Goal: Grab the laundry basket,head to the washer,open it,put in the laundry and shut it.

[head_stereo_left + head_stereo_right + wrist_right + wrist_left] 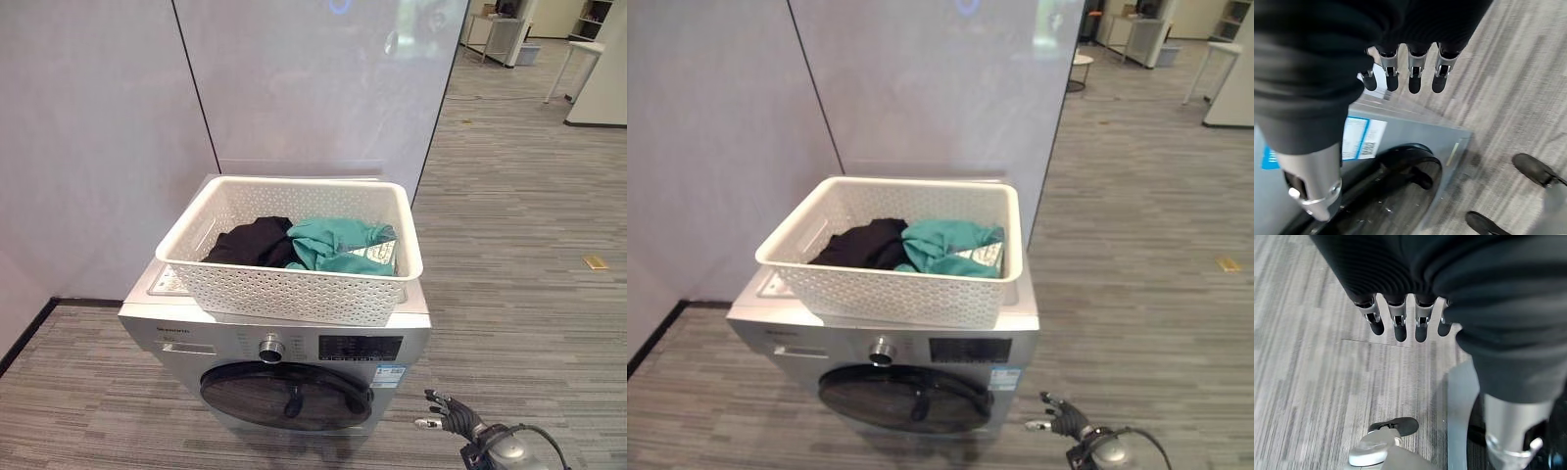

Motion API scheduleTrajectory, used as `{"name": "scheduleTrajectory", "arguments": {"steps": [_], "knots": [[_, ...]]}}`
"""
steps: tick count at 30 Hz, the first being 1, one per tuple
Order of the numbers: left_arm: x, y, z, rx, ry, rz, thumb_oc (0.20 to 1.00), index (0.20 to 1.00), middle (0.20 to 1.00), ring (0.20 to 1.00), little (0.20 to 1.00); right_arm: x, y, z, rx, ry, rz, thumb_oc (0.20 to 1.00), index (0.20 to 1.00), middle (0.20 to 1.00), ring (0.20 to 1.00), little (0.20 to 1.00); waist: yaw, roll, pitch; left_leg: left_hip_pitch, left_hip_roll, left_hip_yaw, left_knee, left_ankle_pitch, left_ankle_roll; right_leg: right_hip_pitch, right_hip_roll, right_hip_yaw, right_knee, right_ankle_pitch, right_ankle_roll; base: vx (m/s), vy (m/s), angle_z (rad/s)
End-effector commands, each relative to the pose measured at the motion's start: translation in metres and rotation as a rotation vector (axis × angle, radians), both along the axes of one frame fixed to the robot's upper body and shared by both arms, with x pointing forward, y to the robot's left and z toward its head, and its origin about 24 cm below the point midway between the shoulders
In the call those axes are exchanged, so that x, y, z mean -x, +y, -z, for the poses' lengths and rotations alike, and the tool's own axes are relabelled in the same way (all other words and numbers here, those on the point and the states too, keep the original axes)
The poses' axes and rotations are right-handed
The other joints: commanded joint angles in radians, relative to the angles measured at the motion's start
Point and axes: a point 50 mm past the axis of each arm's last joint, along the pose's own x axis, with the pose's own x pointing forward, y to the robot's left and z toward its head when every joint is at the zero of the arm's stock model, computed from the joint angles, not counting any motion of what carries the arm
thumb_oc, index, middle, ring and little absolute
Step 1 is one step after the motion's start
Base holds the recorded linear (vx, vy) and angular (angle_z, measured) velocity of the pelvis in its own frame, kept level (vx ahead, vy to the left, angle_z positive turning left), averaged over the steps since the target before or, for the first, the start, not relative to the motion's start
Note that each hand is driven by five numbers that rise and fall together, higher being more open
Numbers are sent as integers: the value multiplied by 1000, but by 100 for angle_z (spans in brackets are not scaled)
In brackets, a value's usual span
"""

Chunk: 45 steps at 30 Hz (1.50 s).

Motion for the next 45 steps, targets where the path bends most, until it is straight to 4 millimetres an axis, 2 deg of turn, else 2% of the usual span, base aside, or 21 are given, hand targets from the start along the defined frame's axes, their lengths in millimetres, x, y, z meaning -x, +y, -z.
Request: {"name": "scheduleTrajectory", "arguments": {"steps": [1,6,12,20,25,30,32,40,42,45], "knots": [[-8,23,-7,-47,5,-62,1000,1000,1000,1000,1000,-34,19,-23,-58,-185,-69,1000,1000,1000,1000,1000,23,-39,12,7,-20,-33,12,-68,9,-41,-48,-35,13,-9,54,-4,2,23],[8,32,-10,-86,70,-74,1000,1000,1000,1000,1000,-43,33,-26,-25,-191,-183,1000,1000,1000,1000,1000,52,-49,7,5,-23,-47,15,-69,10,-37,-52,-46,12,-8,57,20,8,7],[0,29,-9,-90,45,-41,1000,1000,1000,1000,1000,-43,44,-15,5,-139,-238,1000,1000,1000,1000,1000,83,-58,6,-3,-30,-67,18,-69,14,-34,-58,-63,13,-7,58,10,15,8],[-11,23,-8,-87,22,19,1000,1000,1000,1000,1000,-41,68,9,-31,-38,-213,1000,1000,1000,1000,1000,119,-68,4,-10,-39,-91,23,-73,20,-27,-65,-82,19,-11,59,13,21,5],[-10,23,-8,-93,40,37,1000,1000,1000,1000,1000,-43,89,11,-46,-24,-288,1000,1000,1000,1000,1000,137,-71,2,-12,-42,-99,24,-75,23,-25,-68,-89,22,-13,59,9,15,6],[-10,22,-7,-93,42,37,1000,1000,1000,1000,1000,-44,96,13,-31,-17,-318,1000,1000,1000,1000,1000,144,-72,3,-14,-45,-102,25,-76,25,-24,-70,-91,24,-15,59,0,0,0],[-11,25,-8,-102,48,37,1000,1000,1000,1000,1000,-42,101,15,23,0,-382,1000,1000,1000,1000,1000,146,-77,5,-15,-48,-106,25,-77,26,-23,-73,-95,24,-15,59,0,0,0],[-5,30,-10,-111,64,8,1000,1000,1000,1000,1000,-17,73,15,76,15,-361,1000,1000,1000,1000,1000,121,-86,12,-21,-53,-103,21,-76,27,-32,-79,-93,24,-11,63,-6,3,2],[-4,28,-9,-108,62,1,1000,1000,1000,1000,1000,-4,64,20,71,56,-324,1000,1000,1000,1000,1000,110,-86,15,-21,-54,-98,18,-76,27,-36,-81,-88,19,-5,66,-27,12,7],[-6,27,-9,-103,56,8,1000,1000,1000,1000,1000,1,64,23,70,76,-331,1000,1000,1000,1000,1000,107,-84,16,-22,-55,-95,17,-76,27,-38,-82,-85,13,-2,68,-27,9,5]]}}
